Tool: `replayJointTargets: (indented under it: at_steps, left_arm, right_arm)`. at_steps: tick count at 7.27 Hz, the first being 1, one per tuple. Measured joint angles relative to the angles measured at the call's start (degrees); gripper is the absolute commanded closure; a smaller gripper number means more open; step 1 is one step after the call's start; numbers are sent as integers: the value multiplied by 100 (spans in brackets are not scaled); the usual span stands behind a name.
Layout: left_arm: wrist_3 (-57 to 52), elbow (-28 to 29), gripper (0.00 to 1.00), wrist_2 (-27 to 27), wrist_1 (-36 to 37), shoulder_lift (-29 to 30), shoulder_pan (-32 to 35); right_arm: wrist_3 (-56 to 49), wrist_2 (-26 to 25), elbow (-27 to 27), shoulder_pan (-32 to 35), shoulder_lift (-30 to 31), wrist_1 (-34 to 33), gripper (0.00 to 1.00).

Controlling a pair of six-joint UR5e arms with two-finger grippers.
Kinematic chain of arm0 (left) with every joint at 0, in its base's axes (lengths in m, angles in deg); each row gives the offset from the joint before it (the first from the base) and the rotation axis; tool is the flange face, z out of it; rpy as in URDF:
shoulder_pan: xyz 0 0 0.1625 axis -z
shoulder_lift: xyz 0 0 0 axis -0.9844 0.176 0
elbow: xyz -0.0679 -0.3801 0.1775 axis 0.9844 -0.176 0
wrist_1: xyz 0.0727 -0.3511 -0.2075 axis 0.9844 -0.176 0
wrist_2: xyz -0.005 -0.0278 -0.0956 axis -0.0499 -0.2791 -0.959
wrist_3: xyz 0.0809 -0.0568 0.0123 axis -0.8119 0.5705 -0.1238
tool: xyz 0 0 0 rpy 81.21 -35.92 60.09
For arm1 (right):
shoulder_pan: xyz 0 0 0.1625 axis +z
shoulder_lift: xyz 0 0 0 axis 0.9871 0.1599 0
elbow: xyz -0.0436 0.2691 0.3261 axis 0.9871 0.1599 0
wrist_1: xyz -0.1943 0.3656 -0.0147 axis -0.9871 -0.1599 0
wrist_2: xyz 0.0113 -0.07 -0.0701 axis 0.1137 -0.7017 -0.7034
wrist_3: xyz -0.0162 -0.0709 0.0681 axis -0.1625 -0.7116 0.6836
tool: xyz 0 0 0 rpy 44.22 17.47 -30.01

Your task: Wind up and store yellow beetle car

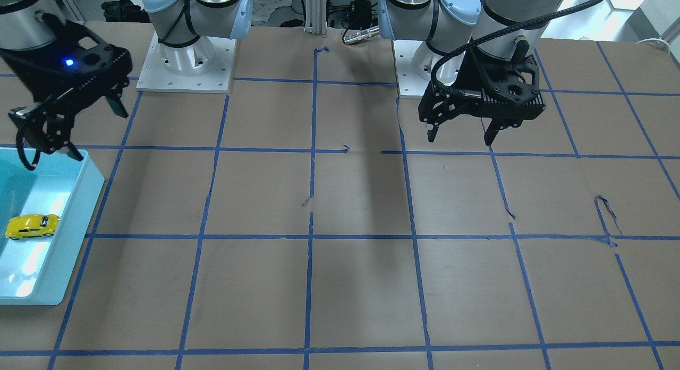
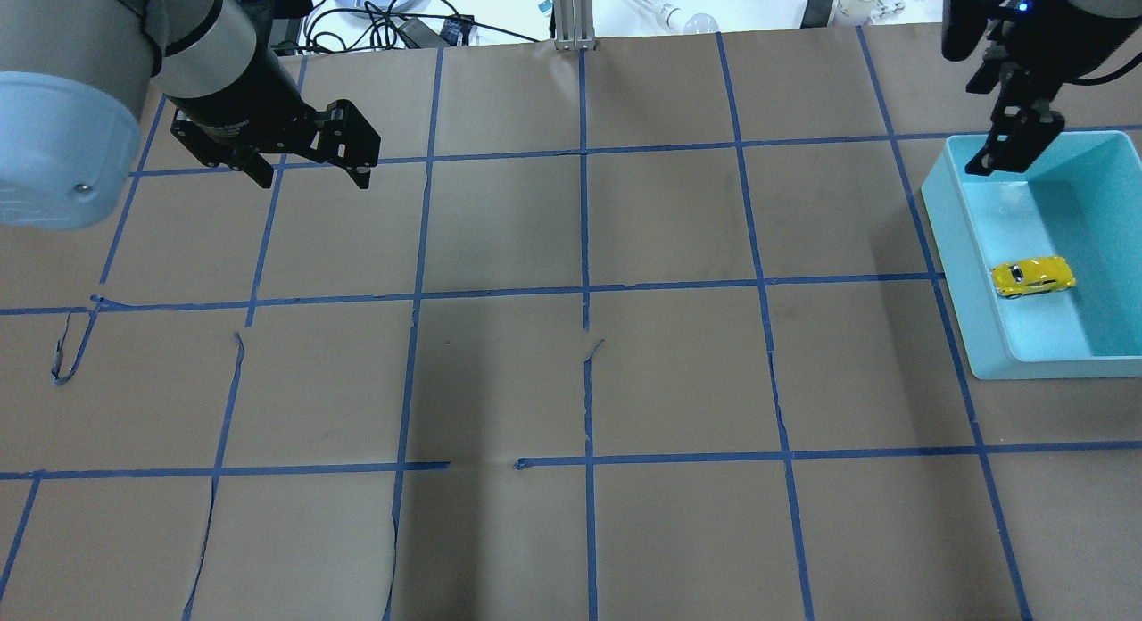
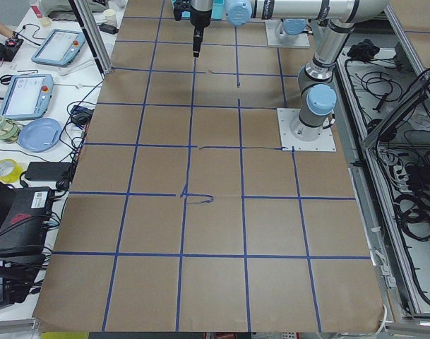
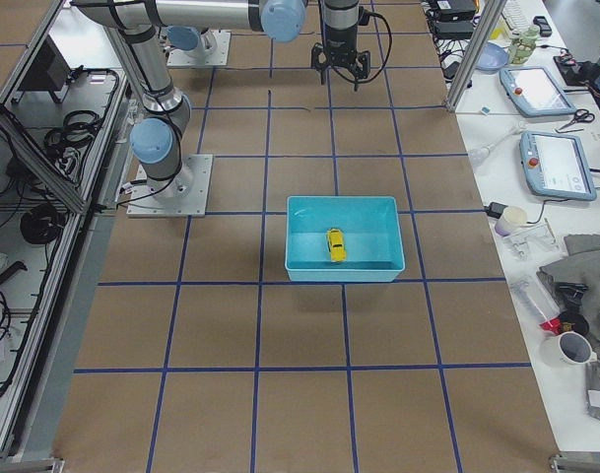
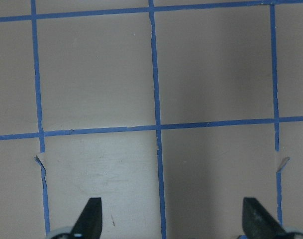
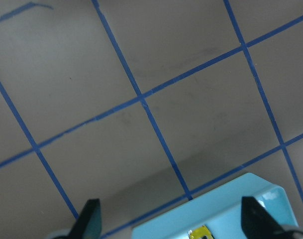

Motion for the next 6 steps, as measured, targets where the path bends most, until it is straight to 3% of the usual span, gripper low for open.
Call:
replayJointTargets:
  at_steps: [3, 6]
  left_arm:
    - [-36, 5, 0, 0, -1, 1, -18]
    - [-110, 28, 0, -38, -3, 3, -5]
  right_arm:
    - [3046, 43, 54, 859, 55, 114, 0]
    - [5224, 145, 51, 838, 107, 116, 0]
